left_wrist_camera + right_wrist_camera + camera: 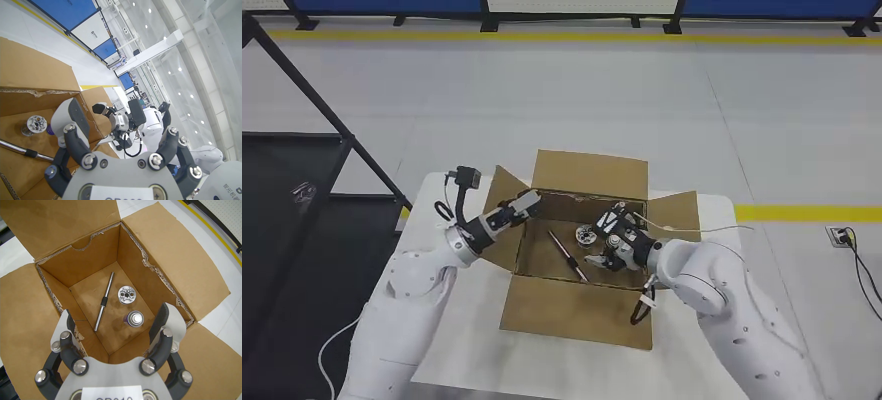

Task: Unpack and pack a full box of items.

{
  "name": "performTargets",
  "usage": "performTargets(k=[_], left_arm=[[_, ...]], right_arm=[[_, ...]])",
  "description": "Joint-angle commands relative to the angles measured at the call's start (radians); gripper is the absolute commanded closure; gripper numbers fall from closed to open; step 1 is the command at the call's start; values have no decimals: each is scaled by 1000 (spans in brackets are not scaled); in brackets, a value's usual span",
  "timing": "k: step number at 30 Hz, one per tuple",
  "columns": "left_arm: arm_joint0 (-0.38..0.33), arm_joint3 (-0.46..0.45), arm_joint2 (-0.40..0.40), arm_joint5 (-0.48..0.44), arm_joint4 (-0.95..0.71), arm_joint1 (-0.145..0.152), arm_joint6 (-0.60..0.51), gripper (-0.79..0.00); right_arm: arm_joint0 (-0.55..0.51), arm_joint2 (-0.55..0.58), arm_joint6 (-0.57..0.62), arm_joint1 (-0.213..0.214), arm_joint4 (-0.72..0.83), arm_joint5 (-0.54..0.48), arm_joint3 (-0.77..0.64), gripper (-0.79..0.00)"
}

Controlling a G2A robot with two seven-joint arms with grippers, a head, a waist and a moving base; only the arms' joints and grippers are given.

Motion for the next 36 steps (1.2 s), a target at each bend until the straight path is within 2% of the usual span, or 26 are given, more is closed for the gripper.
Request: performTargets(k=[1,7,13,21,22,23,24,28,32,36], left_arm=[[-1,1,0,-1,1,0,0,-785],[5,-4,-2,4,-4,0,8,-785],[54,-42,-64,6,-38,12,39,-785],[114,-110,-111,0,-37,23,65,-785],[117,-115,-112,0,-38,24,64,-785],[119,-118,-112,1,-37,25,65,-785],[120,-121,-110,1,-36,25,67,-785],[116,-120,-100,1,-26,25,71,-785],[111,-117,-96,-1,-25,26,75,-785],[107,-113,-94,-2,-28,27,74,-785]], right_arm=[[7,-30,-15,-3,-14,-27,3,-785],[107,-109,29,-24,-64,31,152,-785],[235,-211,106,-60,-93,88,354,-785],[343,-317,146,-115,-60,113,561,-785],[353,-323,142,-121,-56,117,582,-662],[362,-327,135,-126,-47,121,602,-480],[370,-331,131,-131,-41,122,620,-369],[396,-347,131,-147,-33,133,679,-111],[414,-359,148,-159,-30,139,714,0],[422,-352,148,-162,-36,156,710,0]])
